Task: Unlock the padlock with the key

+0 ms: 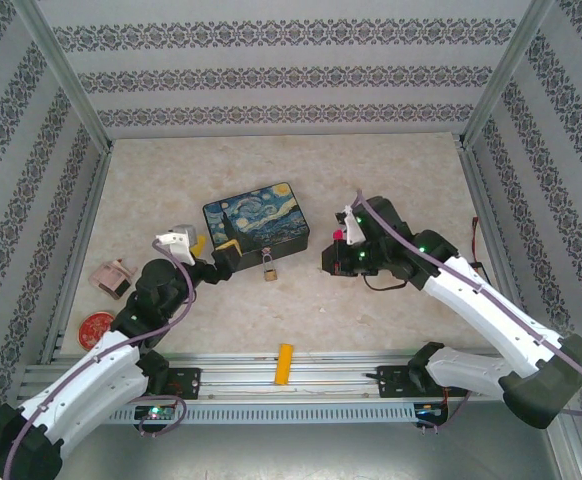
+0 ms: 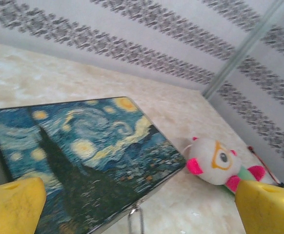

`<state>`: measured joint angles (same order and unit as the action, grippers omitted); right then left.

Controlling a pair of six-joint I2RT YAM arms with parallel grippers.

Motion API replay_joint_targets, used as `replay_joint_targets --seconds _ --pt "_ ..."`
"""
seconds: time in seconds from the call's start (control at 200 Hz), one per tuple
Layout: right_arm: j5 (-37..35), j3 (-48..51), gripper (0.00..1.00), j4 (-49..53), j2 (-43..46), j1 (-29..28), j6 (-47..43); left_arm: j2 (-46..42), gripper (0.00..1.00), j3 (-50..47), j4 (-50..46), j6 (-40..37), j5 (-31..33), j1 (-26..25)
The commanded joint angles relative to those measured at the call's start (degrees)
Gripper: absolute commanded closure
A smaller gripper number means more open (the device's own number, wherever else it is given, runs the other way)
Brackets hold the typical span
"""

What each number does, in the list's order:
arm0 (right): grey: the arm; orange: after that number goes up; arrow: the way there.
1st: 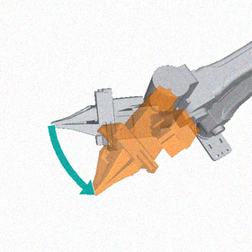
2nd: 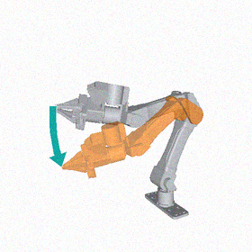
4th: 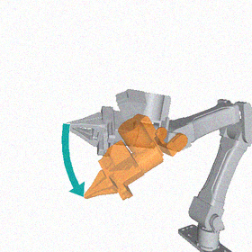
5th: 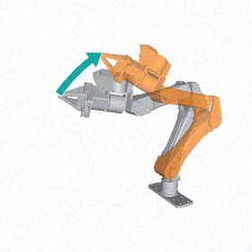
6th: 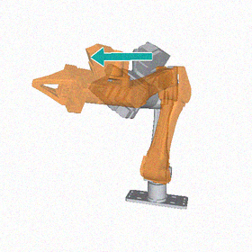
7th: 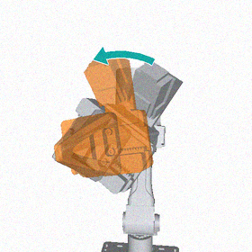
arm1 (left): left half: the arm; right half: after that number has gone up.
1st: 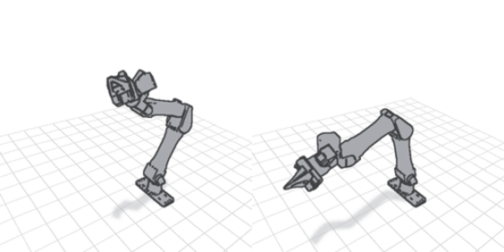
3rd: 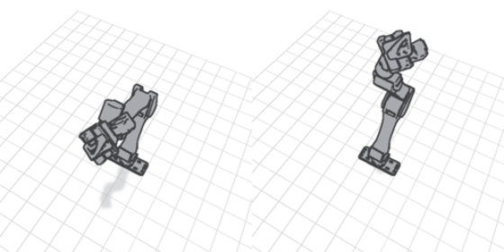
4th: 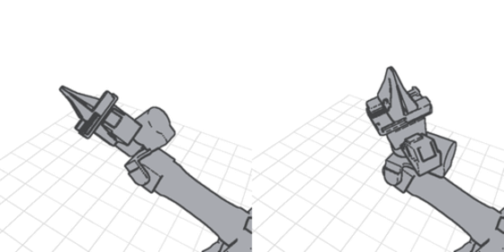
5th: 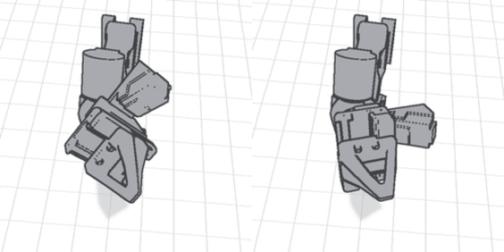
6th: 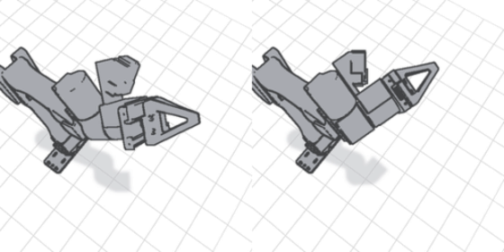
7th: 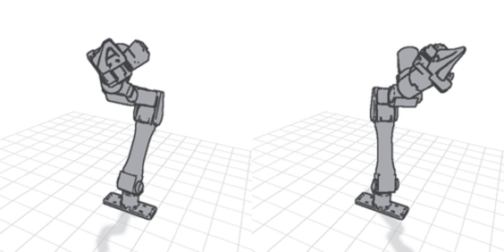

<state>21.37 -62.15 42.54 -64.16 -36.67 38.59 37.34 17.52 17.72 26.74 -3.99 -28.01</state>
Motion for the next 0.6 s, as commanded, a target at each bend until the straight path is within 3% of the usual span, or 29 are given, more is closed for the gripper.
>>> replay_joint_targets --seconds 0.0,0.275,0.415,0.595 --pt "6.14 -3.25 1.00 -0.74 -1.76 1.83 -0.04 1.60 0.01 -1.21 13.41 -3.37 -8.80 0.53" --pt "11.27 -10.24 1.00 -1.02 -5.98 3.88 -0.07 9.50 0.01 -1.09 26.49 -4.91 -20.44 -1.19" --pt "14.14 -14.34 1.00 0.16 -7.97 3.11 -5.33 10.55 0.03 0.68 23.51 -8.25 -22.89 -2.94" --pt "11.35 -17.77 1.00 1.78 -7.44 1.17 -17.89 10.32 0.02 2.67 20.61 -8.82 -26.97 -3.29"
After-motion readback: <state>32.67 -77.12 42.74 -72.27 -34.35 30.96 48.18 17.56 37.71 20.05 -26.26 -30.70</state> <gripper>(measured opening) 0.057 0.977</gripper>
